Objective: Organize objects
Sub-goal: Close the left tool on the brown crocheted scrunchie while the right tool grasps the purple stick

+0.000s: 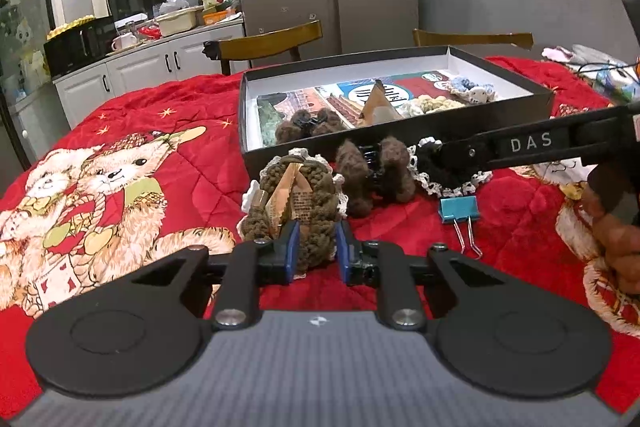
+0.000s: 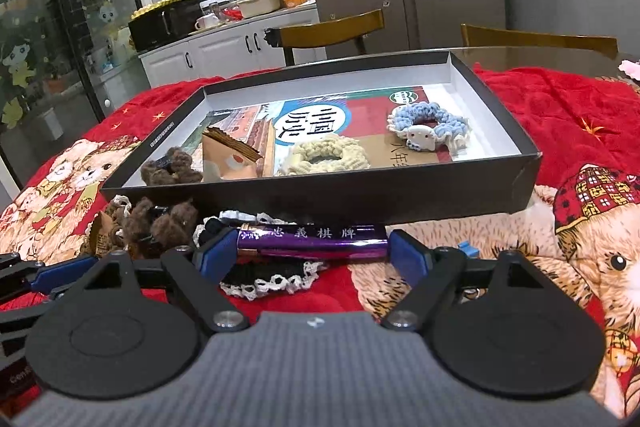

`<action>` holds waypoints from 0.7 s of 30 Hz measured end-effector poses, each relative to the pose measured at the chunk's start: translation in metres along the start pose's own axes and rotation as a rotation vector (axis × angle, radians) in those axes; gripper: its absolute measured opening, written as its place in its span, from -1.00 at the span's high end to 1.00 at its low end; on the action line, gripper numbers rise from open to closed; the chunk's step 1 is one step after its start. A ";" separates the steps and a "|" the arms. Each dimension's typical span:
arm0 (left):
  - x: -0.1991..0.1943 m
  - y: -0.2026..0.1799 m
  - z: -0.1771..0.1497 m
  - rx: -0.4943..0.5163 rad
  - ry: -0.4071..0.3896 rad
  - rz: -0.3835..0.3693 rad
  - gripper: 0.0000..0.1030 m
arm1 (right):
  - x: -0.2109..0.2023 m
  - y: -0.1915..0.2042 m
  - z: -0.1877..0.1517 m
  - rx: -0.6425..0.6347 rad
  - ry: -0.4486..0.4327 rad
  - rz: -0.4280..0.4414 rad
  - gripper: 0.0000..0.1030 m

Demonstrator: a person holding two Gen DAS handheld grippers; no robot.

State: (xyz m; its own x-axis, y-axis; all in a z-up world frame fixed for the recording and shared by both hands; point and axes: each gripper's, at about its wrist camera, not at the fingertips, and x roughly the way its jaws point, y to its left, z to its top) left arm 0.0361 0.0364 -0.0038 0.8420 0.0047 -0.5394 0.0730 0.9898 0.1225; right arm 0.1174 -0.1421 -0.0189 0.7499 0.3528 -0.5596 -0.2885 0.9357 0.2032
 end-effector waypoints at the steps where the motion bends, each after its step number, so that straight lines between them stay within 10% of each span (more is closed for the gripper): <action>1: 0.001 -0.002 0.000 0.008 0.002 0.006 0.54 | 0.000 0.000 0.000 0.002 0.000 0.000 -0.71; 6: 0.004 -0.014 0.000 0.086 0.014 0.018 0.37 | -0.001 0.000 0.001 0.008 -0.006 -0.009 -0.69; 10: 0.006 -0.010 0.000 0.064 0.017 0.008 0.68 | 0.000 0.000 0.001 0.010 -0.009 -0.008 -0.62; 21: -0.013 0.005 -0.003 -0.024 -0.082 -0.001 0.77 | -0.004 -0.001 0.002 0.003 -0.034 -0.023 -0.55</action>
State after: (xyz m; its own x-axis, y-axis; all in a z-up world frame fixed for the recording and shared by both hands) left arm 0.0237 0.0415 0.0009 0.8830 -0.0071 -0.4693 0.0620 0.9929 0.1016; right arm 0.1154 -0.1447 -0.0155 0.7764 0.3311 -0.5362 -0.2690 0.9436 0.1932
